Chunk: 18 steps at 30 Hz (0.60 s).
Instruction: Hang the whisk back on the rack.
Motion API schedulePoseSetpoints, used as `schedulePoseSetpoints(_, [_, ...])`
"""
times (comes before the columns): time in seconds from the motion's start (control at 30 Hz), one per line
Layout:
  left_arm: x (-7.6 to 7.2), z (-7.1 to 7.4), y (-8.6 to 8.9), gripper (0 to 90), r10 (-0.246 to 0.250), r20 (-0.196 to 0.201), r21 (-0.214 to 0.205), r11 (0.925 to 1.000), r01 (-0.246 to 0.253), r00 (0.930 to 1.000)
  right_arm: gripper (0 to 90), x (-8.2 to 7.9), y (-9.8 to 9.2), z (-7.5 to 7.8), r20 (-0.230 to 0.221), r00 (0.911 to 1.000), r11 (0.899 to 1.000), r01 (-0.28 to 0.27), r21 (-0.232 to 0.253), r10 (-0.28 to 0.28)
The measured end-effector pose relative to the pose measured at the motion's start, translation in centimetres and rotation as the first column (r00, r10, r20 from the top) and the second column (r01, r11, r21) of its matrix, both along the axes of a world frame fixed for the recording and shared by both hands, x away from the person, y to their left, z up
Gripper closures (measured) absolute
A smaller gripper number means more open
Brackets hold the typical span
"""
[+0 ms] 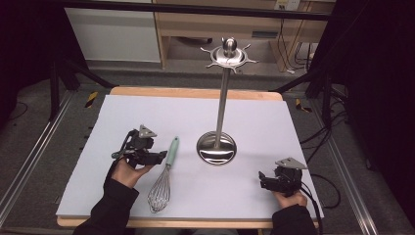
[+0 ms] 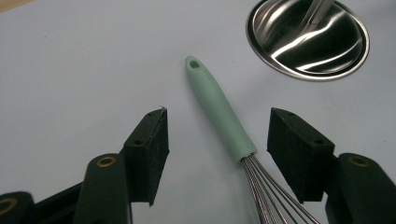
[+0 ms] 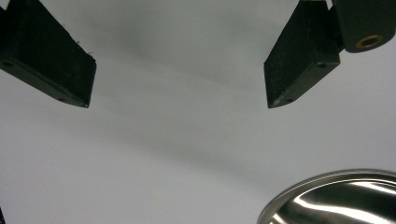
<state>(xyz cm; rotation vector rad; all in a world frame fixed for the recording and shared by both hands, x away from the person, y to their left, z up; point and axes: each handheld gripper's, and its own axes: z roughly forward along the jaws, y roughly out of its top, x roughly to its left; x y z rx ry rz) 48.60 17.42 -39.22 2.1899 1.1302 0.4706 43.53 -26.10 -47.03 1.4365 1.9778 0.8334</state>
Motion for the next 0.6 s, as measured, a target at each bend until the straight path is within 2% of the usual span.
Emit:
schedulePoseSetpoints(0.3, [0.5, -1.0, -0.8, 42.1, -0.012, -0.054, 0.017, 0.9998, 0.013, 0.9985, 9.6, 0.0, 0.0, 0.0, -0.001, 1.0, 1.0, -0.007, 0.005, 0.007])
schedulePoseSetpoints(0.4, [0.9, -1.5, -1.2, 45.2, -0.022, -0.091, 0.032, 0.9992, 0.025, 0.9956, 9.6, 0.0, 0.0, 0.0, -0.001, 1.0, 1.0, -0.005, 0.003, 0.005])
schedulePoseSetpoints(0.6, [1.4, -2.4, -1.6, 47.3, -0.024, -0.132, 0.037, 0.9989, 0.029, 0.991, 9.6, 0.0, 0.1, 0.0, 0.0, 1.0, 1.0, -0.007, 0.004, 0.007])
